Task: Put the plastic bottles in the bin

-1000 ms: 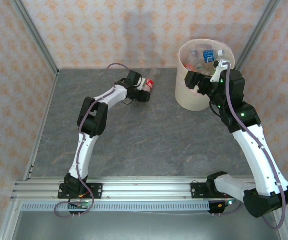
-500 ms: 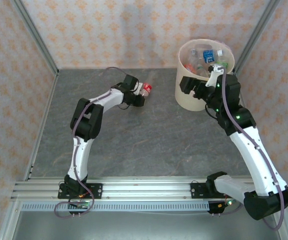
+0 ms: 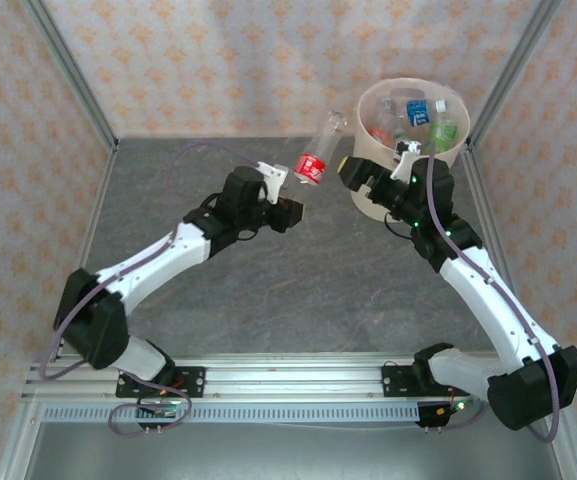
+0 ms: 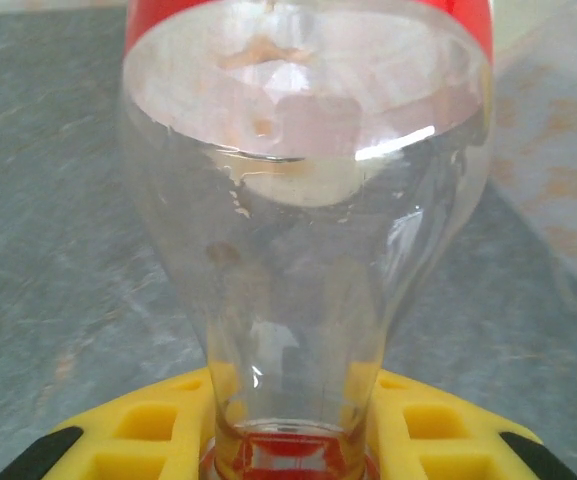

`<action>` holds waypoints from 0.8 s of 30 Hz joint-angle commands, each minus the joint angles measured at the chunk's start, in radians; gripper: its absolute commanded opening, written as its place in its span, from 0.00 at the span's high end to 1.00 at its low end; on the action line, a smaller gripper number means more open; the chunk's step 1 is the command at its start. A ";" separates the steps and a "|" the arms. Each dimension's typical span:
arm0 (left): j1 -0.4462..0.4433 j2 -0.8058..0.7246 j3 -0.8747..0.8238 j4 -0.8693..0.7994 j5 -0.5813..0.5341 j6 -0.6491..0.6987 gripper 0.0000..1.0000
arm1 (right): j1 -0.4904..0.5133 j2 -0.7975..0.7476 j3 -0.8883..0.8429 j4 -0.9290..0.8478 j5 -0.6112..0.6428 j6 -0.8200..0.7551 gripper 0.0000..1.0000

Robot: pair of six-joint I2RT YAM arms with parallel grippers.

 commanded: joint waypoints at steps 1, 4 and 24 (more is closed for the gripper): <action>0.006 -0.092 -0.053 0.084 0.118 -0.020 1.00 | 0.002 0.014 0.013 0.135 -0.084 0.087 0.01; 0.006 -0.168 -0.094 0.100 0.203 -0.014 1.00 | 0.002 0.005 0.019 0.137 -0.049 0.090 0.01; 0.001 -0.209 -0.145 0.181 0.279 -0.054 1.00 | 0.004 0.065 0.030 0.512 -0.417 0.149 0.01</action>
